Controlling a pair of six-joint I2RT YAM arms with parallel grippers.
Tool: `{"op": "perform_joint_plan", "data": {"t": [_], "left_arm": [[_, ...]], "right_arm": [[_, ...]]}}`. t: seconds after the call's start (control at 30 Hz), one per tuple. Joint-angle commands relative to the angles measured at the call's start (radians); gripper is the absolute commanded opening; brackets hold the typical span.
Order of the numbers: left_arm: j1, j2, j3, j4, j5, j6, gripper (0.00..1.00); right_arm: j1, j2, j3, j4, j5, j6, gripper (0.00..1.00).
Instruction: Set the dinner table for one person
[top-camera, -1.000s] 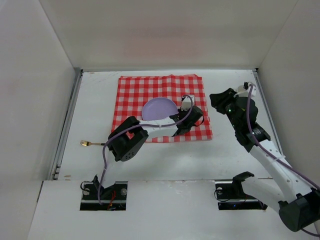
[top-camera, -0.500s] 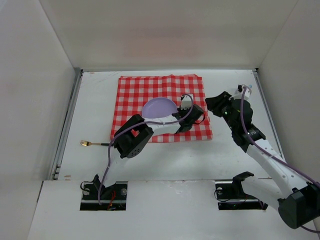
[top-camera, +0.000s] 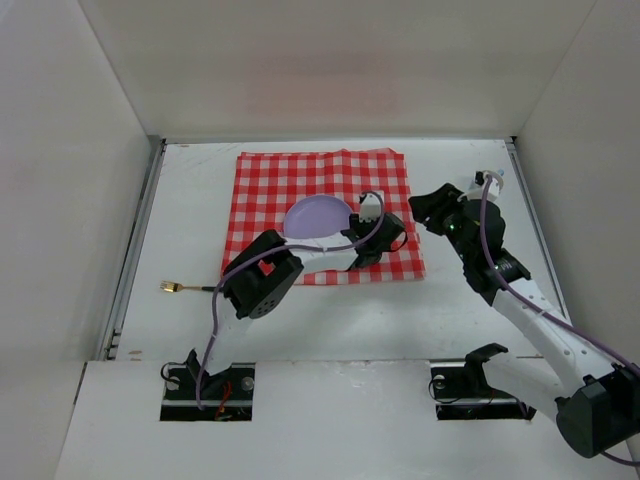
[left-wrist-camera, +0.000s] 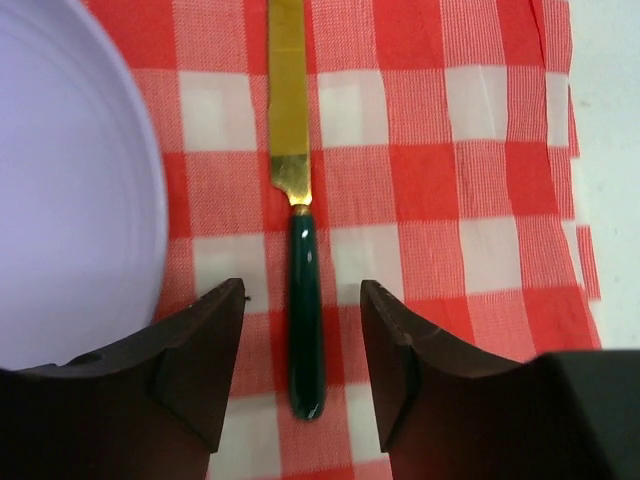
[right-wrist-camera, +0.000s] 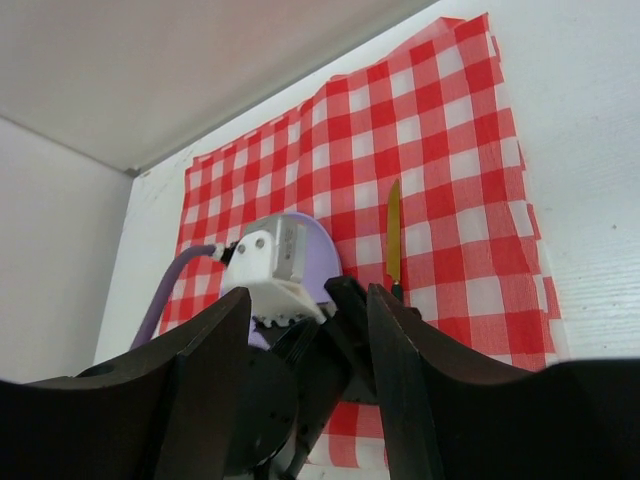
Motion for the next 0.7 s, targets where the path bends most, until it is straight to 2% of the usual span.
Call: {"op": "perform_joint_plan", "data": {"t": [0.0,0.1,0.17,0.3,0.37,0.53,0.67], "left_arm": [[-0.015,-0.191,-0.072,0.041,-0.045,0.011,0.48],[-0.014,-0.325,-0.188,0.063,-0.086,0.016,0.47],[-0.002,-0.412,-0.274,0.061,-0.133,0.01,0.44],[0.052,-0.627,-0.475,0.006,-0.253,-0.044,0.37],[0.093,-0.75,-0.563,-0.081,-0.288,-0.119,0.36],[0.276,-1.034,-0.722,-0.427,-0.252,-0.405,0.36],[0.42,-1.146,-0.822,-0.578,-0.155,-0.519,0.34]], "right_arm": [[-0.008,-0.013,-0.019,0.072,0.003,0.006,0.57],[-0.005,-0.033,-0.051,0.09,0.009,0.02,0.57],[-0.005,-0.038,-0.076,0.104,0.011,0.031,0.53],[0.08,-0.003,-0.131,0.15,-0.004,0.03,0.31],[0.134,0.036,-0.156,0.18,0.008,0.019,0.24],[0.191,0.139,-0.151,0.236,-0.007,0.014,0.25],[0.228,0.171,-0.148,0.256,-0.017,0.008,0.32]]}}
